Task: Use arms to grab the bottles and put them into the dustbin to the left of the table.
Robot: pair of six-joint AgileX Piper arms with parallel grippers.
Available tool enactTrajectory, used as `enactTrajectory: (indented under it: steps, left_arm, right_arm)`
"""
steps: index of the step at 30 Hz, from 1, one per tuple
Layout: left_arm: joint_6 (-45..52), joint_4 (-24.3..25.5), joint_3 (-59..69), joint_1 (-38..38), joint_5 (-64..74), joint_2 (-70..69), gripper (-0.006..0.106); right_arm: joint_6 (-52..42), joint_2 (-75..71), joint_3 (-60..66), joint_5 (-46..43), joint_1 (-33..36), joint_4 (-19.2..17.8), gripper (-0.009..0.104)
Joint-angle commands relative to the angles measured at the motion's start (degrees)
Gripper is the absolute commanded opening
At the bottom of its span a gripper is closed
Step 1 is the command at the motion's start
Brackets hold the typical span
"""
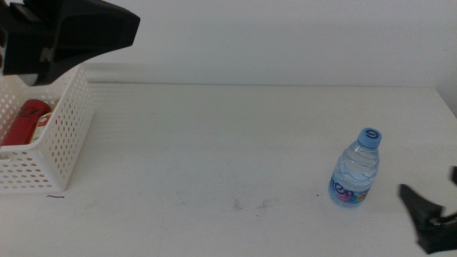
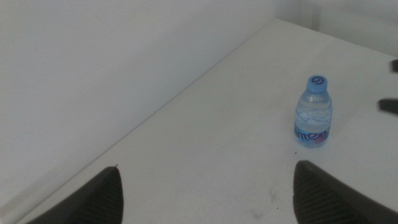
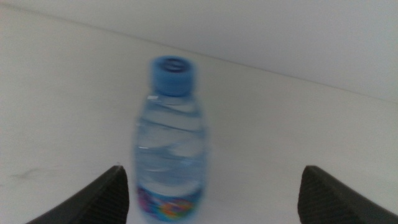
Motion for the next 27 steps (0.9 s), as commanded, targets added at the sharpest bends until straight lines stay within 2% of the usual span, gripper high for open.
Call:
enactTrajectory:
  steps: [1,4,12,14,21,27]
  left_arm:
    - [-0.26,0.18,-0.09,-0.12,-0.77,-0.15,0.094]
    - [-0.26,0.18,-0.09,-0.12,-0.77,-0.15,0.094]
    - [-0.26,0.18,-0.09,-0.12,-0.77,-0.15,0.094]
    - [-0.26,0.18,-0.09,-0.12,-0.77,-0.15,0.094]
    - [-0.26,0.18,-0.09,-0.12,-0.77,-0.15,0.094]
    - [-0.26,0.18,-0.09,-0.12,-0.77,-0.15,0.094]
  right_arm:
    - [-1.37,7.28,-0.11,-8.71,3.00,-0.79,0.082]
    - [-1.37,16.56,-0.11,-17.26,6.07,-0.45,0.082]
    - [-1.37,36.11,-0.11,-36.99,6.07,-0.29,0.082]
    - [-1.37,40.28,-0.69,-41.78,6.07,1.22,0.082]
    - [-1.37,50.48,-4.76,-45.36,6.07,5.89,0.082]
    - [-1.37,54.38,-9.24,-45.36,6.07,6.16,0.081]
